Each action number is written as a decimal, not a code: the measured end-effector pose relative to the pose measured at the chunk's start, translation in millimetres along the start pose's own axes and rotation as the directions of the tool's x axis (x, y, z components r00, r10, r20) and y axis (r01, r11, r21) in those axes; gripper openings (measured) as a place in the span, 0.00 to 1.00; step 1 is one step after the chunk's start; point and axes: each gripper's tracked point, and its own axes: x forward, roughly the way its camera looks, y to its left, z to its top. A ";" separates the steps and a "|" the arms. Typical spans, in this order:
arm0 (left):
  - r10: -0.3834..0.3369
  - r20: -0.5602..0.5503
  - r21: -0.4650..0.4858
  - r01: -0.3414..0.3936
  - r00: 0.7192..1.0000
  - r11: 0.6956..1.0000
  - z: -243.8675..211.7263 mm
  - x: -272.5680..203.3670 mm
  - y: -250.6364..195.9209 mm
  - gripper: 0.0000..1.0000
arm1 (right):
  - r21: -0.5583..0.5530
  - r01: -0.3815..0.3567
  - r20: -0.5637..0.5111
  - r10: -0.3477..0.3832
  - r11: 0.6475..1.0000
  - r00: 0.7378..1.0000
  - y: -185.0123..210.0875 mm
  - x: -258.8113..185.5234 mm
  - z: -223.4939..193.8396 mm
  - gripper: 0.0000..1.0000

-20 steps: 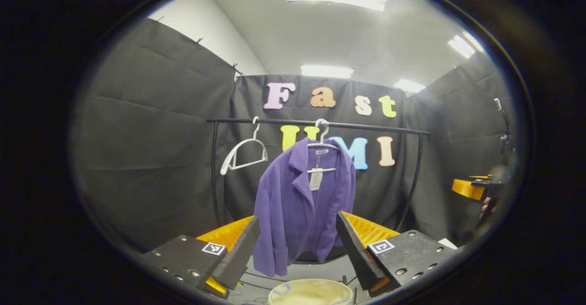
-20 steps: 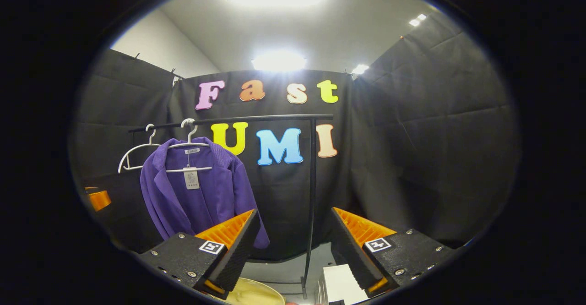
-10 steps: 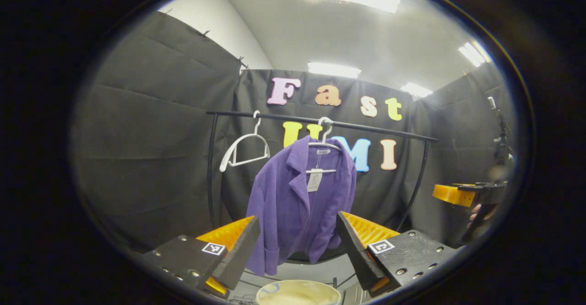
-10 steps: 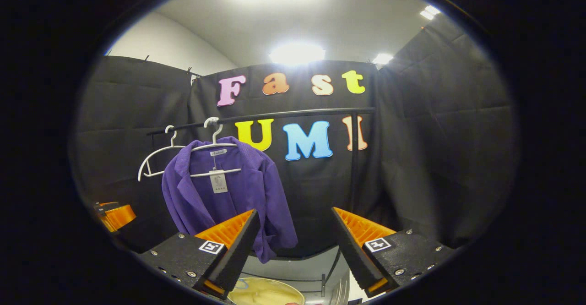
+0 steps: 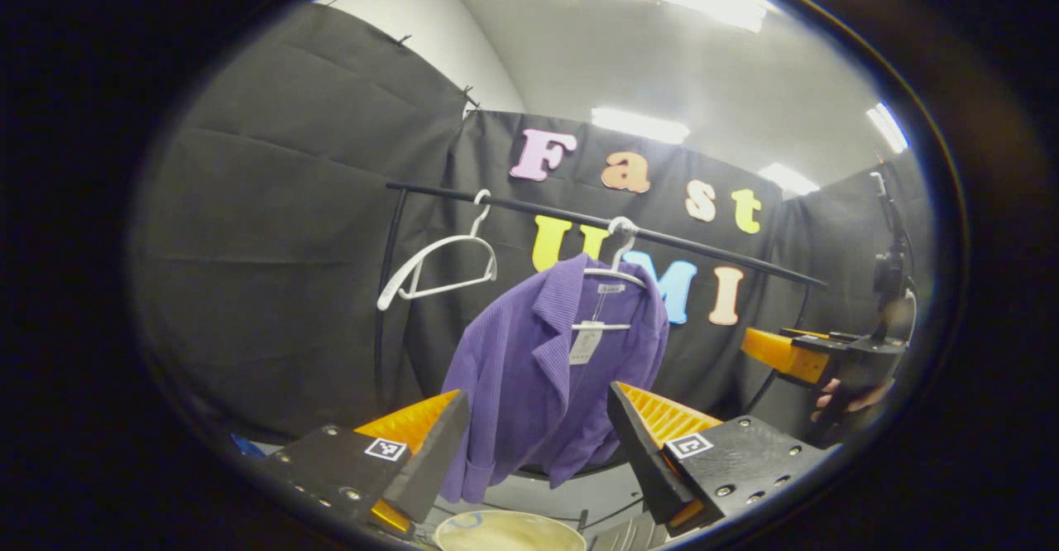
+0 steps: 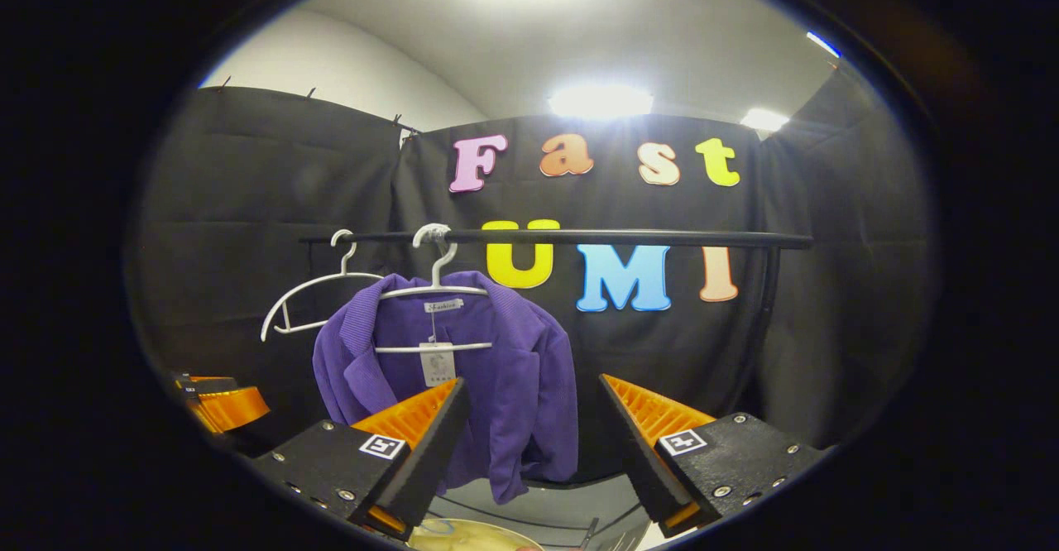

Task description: Grasp the clothes on the hanger with both hands and then place them into the laundry hamper below.

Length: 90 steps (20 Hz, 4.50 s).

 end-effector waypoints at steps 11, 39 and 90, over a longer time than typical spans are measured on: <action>0.184 0.002 -0.002 -0.184 0.983 0.983 1.6 111.5 -18.7 0.96 | 0.078 -0.098 -0.057 0.103 0.992 0.993 2.0 127.9 -34.7 0.95; 0.274 0.068 0.029 -0.277 0.959 0.960 -10.5 206.7 7.3 0.02 | 0.241 -0.171 -0.060 0.191 0.955 0.980 -6.6 220.3 -81.6 0.00; -0.092 0.079 -0.017 0.094 0.993 0.995 35.8 191.8 135.7 0.02 | 0.115 0.259 0.087 -0.270 0.959 0.959 -15.9 152.7 11.0 0.00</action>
